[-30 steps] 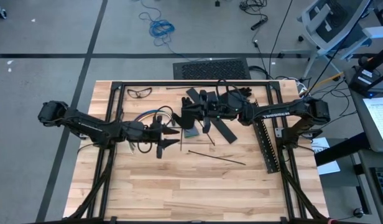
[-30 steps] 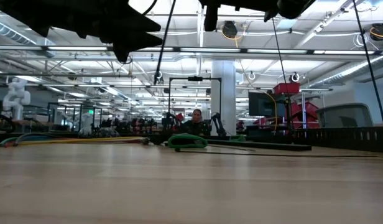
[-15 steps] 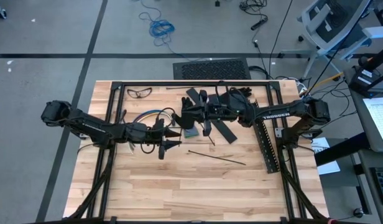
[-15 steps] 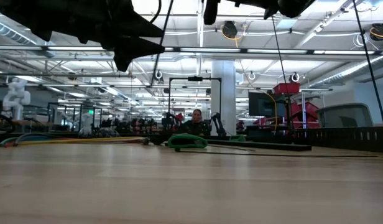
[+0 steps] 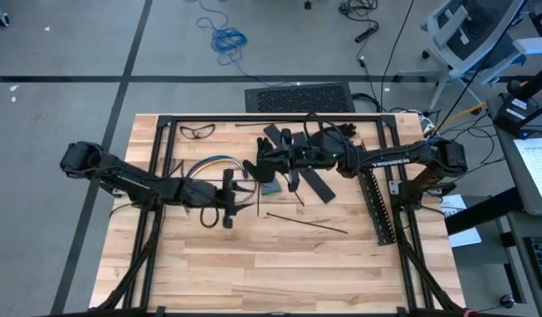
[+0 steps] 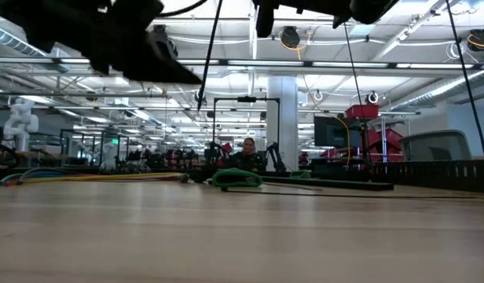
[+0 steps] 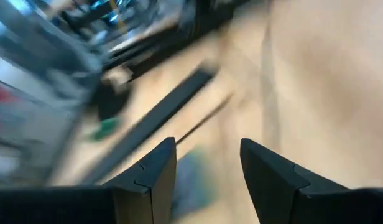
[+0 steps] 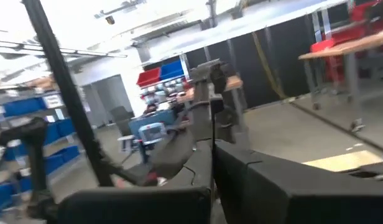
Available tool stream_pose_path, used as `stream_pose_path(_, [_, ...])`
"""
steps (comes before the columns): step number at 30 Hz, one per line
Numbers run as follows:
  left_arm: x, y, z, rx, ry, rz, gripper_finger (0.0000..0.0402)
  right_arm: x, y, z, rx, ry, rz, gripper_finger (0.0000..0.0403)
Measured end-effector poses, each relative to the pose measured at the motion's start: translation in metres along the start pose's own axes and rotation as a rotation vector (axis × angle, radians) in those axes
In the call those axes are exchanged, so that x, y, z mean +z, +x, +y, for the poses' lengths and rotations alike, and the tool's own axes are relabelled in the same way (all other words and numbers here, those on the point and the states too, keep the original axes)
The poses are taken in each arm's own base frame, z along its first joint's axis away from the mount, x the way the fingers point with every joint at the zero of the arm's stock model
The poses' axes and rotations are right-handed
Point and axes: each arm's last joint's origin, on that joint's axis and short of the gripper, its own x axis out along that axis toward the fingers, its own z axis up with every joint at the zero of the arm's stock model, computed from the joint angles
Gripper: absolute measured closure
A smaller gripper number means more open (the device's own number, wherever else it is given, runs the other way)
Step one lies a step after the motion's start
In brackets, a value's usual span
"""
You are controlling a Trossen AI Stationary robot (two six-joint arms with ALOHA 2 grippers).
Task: Ziptie cables
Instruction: Wrap the black zip tie on the cable
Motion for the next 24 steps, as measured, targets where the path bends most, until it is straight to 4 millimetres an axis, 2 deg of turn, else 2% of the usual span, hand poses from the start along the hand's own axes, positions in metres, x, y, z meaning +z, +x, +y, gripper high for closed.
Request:
stream_pose_path(4, [-0.005,-0.002,-0.001,0.098,0.501,0.167,0.0226,0.0,0.0,0.0,0.01,0.082,0.004,0.0403])
stream_pose_path(7, [0.001,-0.002,0.0,0.127,0.722,0.177,0.0226,0.0,0.0,-0.001,0.013,0.195,0.004,0.0403])
stream_pose_path(13, [0.053,-0.009,0.003,0.17,0.88,0.035,0.0226,0.005,-0.006,-0.028,-0.154,0.653,-0.057,0.0403])
stream_pose_path(18, [0.091,-0.02,0.004,0.208,0.97,-0.056,0.0226,0.008,-0.014,-0.051,-0.236,0.778,-0.058,0.0403])
stream_pose_path(21, [0.103,-0.027,0.005,0.251,0.993,-0.059,0.0226,0.006,-0.017,-0.058,-0.279,0.823,-0.044,0.0403])
stream_pose_path(24, [0.106,-0.033,0.004,0.266,0.999,-0.049,0.0226,0.005,-0.017,-0.058,-0.282,0.862,-0.044,0.0403])
